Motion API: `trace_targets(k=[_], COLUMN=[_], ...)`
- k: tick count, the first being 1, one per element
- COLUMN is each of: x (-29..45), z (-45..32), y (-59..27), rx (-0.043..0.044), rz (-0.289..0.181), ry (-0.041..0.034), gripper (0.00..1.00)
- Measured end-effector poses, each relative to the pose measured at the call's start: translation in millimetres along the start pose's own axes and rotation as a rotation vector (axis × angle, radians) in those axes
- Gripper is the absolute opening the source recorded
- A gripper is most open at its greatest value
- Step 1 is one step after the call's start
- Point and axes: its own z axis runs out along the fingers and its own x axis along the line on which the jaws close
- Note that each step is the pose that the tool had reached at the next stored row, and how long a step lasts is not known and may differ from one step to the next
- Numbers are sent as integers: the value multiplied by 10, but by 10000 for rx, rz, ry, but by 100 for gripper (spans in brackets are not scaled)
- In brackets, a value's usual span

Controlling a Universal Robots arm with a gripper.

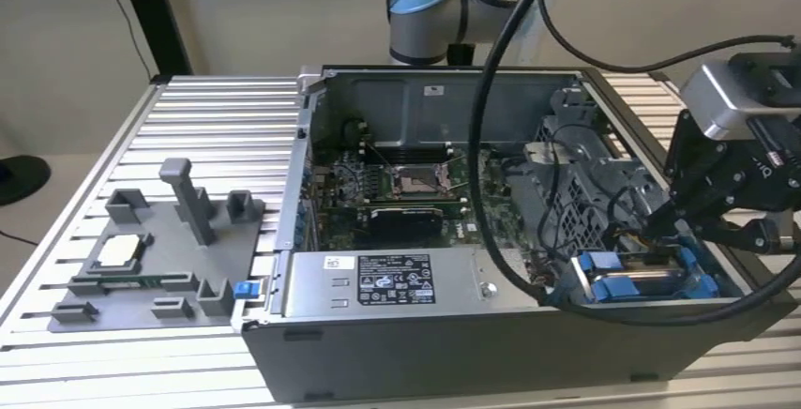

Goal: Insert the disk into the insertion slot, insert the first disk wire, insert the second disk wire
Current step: 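Insert the second disk wire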

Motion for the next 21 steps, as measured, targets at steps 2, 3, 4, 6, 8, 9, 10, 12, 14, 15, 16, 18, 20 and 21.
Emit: trace_targets(k=[2, 3, 4, 6, 8, 9, 10, 12, 14, 15, 16, 18, 20, 21], x=[10, 13, 16, 17, 16, 16, 17, 31, 54, 72, 89, 94, 99, 110], z=[23, 33, 36, 41, 40, 40, 39, 38, 34, 29, 26, 25, 24, 21], y=[29, 42, 54, 62, 62, 62, 62, 62, 61, 61, 60, 60, 60, 60], rx=[109, 169, 216, 249, 250, 250, 250, 242, 238, 239, 239, 239, 239, 237], rz=[-24, -39, -52, -68, -69, -69, -69, -81, -85, -85, -85, -84, -85, -86], ry=[0, -16, -67, -240, -252, -254, -264, -579, -731, -737, -740, -738, -744, -795], gripper=[0, 0, 0, 0, 0, 0, 0, 0, 0, 0, 0, 0, 0, 0])
